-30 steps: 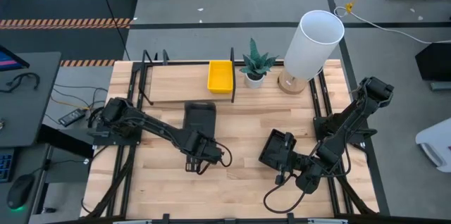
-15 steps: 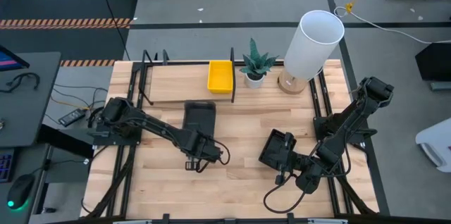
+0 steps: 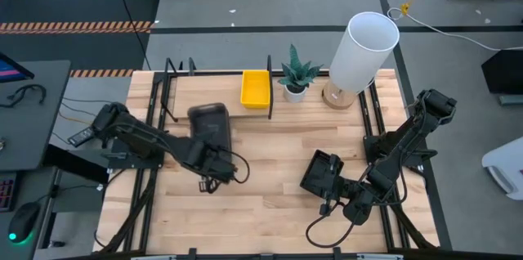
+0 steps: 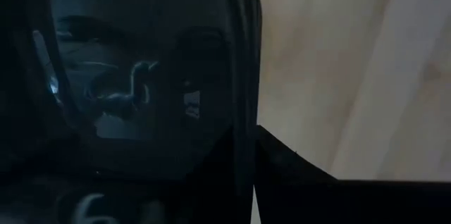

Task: Stack baskets on shelf by color
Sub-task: Put the stacked gray bin on the shelf

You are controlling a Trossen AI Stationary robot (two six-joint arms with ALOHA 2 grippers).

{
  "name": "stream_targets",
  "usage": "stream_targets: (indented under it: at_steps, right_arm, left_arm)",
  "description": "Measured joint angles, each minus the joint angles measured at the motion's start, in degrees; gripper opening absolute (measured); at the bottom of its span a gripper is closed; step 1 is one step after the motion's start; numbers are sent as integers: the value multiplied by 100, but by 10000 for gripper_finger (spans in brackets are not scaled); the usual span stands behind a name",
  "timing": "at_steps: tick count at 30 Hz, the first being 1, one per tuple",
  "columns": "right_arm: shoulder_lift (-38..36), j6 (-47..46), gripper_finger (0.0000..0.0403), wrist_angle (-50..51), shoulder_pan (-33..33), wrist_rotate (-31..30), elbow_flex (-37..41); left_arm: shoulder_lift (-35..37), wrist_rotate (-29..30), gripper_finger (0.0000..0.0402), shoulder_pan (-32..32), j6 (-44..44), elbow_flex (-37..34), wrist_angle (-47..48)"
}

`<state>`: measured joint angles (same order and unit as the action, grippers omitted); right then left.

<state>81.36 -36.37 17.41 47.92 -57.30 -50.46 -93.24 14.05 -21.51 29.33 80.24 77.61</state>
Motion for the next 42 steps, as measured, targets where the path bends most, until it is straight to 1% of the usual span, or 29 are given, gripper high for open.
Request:
stream_targets:
  at_steps: [3, 7, 15, 19, 23, 29, 32, 35, 42]
  right_arm:
    - [0, 5, 85, -26, 0, -4, 0]
    - [0, 8, 85, -28, -2, -4, 0]
    - [0, 12, 85, -70, -2, -4, 0]
    - [0, 43, 85, -69, 0, -4, 0]
    - [0, 58, 85, -68, 0, -4, 0]
    - [0, 58, 85, -65, 0, -2, 0]
    - [0, 58, 85, -65, 0, -2, 0]
    - [0, 58, 85, -65, 0, -2, 0]
    - [0, 58, 85, -75, 0, 0, 0]
  left_arm:
    - [158, 260, 18, 139, -186, 0, 224]
    - [209, 336, 18, 513, -779, 1, 253]
    - [209, 358, 18, 1661, -2047, 1, 202]
    - [209, 355, 18, 2223, -2833, 1, 42]
    - [209, 131, 18, 2844, -3457, 1, -201]
    - [209, -41, 18, 3613, -4068, 1, -420]
    - [204, -216, 18, 3867, -4330, 1, -541]
    - [120, -231, 18, 4070, -4521, 1, -643]
    - [-169, -268, 18, 4264, -4785, -3, -832]
